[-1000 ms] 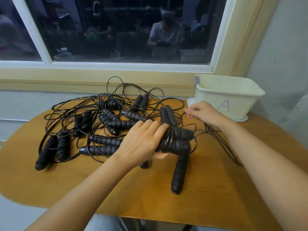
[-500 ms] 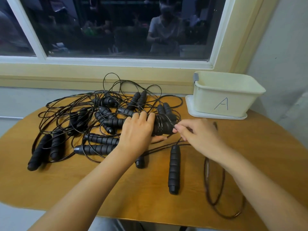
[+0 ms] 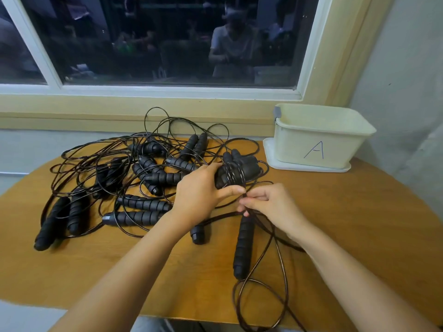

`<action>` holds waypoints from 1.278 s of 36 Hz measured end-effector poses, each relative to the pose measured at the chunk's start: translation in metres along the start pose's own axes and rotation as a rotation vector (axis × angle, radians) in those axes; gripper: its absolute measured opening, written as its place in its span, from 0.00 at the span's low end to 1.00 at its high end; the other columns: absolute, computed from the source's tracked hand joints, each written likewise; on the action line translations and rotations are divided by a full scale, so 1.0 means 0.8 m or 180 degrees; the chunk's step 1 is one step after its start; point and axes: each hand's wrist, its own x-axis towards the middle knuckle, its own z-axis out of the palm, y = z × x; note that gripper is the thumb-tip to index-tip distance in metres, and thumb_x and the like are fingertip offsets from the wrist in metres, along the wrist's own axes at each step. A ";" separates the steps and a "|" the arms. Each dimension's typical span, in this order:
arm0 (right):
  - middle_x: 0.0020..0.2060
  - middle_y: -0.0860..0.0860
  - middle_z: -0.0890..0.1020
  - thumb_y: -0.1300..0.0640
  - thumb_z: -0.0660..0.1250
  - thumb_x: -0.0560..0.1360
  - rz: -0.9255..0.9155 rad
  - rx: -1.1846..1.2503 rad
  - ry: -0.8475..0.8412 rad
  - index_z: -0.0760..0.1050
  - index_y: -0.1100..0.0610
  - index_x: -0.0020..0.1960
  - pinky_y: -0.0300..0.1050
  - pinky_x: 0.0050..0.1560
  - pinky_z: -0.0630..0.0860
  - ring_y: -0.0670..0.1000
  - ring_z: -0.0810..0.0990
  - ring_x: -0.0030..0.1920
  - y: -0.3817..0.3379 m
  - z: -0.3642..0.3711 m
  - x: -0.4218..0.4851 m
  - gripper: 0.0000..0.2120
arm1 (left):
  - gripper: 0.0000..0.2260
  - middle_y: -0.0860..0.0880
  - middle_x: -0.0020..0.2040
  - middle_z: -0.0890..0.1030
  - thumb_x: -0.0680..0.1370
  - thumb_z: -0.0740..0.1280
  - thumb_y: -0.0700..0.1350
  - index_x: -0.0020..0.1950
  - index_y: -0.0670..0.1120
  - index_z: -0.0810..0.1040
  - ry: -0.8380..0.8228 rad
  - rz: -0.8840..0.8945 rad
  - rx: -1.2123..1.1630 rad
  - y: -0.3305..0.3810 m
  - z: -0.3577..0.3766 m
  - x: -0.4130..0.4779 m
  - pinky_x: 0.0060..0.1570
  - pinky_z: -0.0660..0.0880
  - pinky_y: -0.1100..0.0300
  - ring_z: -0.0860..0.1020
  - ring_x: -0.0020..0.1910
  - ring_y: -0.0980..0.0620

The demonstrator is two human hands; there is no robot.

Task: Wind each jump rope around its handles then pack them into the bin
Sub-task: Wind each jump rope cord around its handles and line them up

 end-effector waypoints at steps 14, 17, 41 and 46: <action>0.67 0.47 0.74 0.41 0.81 0.59 0.0155 -0.0473 0.1387 0.69 0.48 0.70 0.47 0.64 0.72 0.49 0.72 0.68 0.009 0.003 0.016 0.43 | 0.41 0.56 0.41 0.79 0.62 0.57 0.74 0.67 0.50 0.76 -0.0588 -0.0062 -0.0484 0.014 -0.013 -0.008 0.44 0.78 0.56 0.81 0.47 0.52; 0.77 0.47 0.61 0.44 0.81 0.60 -0.0687 -0.1401 0.1430 0.59 0.47 0.78 0.47 0.69 0.63 0.48 0.58 0.76 0.005 -0.008 0.015 0.52 | 0.37 0.56 0.39 0.80 0.63 0.56 0.75 0.61 0.52 0.78 -0.0780 -0.0035 -0.0387 0.011 -0.011 -0.007 0.37 0.75 0.60 0.80 0.41 0.56; 0.47 0.39 0.86 0.49 0.78 0.67 -0.0501 0.0099 0.1328 0.81 0.40 0.56 0.52 0.54 0.82 0.41 0.84 0.50 0.000 -0.013 -0.009 0.19 | 0.11 0.54 0.50 0.83 0.79 0.66 0.52 0.60 0.51 0.76 -0.1230 -0.0652 -0.2946 0.049 0.003 -0.026 0.50 0.78 0.65 0.82 0.52 0.55; 0.43 0.41 0.86 0.53 0.77 0.70 -0.0318 0.0300 0.1395 0.82 0.41 0.50 0.51 0.50 0.82 0.44 0.85 0.46 0.002 -0.017 -0.017 0.11 | 0.14 0.54 0.36 0.81 0.77 0.71 0.43 0.61 0.49 0.74 -0.1059 -0.0199 -0.2326 0.050 0.022 -0.023 0.44 0.79 0.62 0.82 0.41 0.52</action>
